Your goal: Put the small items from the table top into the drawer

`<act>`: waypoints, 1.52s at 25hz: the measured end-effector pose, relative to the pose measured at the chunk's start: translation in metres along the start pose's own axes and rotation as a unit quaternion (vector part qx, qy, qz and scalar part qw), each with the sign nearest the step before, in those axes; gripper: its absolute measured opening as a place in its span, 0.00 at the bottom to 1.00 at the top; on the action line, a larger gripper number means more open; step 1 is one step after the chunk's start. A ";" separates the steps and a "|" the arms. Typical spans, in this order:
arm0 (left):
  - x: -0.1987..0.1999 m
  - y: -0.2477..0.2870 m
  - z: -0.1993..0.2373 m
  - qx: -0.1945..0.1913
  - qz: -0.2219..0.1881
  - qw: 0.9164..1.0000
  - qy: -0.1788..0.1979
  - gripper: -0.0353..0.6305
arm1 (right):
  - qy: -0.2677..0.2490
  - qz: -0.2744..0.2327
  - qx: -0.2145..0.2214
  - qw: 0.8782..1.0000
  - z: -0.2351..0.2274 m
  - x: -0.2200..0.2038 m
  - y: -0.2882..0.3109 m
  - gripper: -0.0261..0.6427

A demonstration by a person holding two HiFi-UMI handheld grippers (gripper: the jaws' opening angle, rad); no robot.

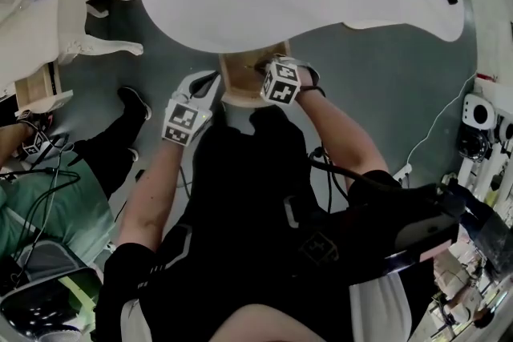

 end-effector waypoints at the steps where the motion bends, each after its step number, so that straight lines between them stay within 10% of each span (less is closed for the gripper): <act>1: -0.003 0.002 0.000 -0.004 0.004 1.000 0.003 0.05 | -0.009 0.010 0.003 1.000 -0.001 -0.003 0.005 0.06; 20: -0.047 0.014 0.018 -0.018 0.039 0.999 0.001 0.05 | -0.167 0.138 0.072 0.974 0.004 -0.031 0.068 0.06; 38: -0.054 0.004 0.010 -0.030 0.030 0.999 -0.024 0.05 | -0.159 0.184 0.084 0.966 0.007 -0.055 0.111 0.07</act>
Point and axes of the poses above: the fingertips, and each gripper's own axes: y forward along the fingers, z to its left, x out of its top, the point moved 5 cm from there along -y, backward along the fingers, and after that the axes turned 10 degrees about -z, right-handed, at the moved point
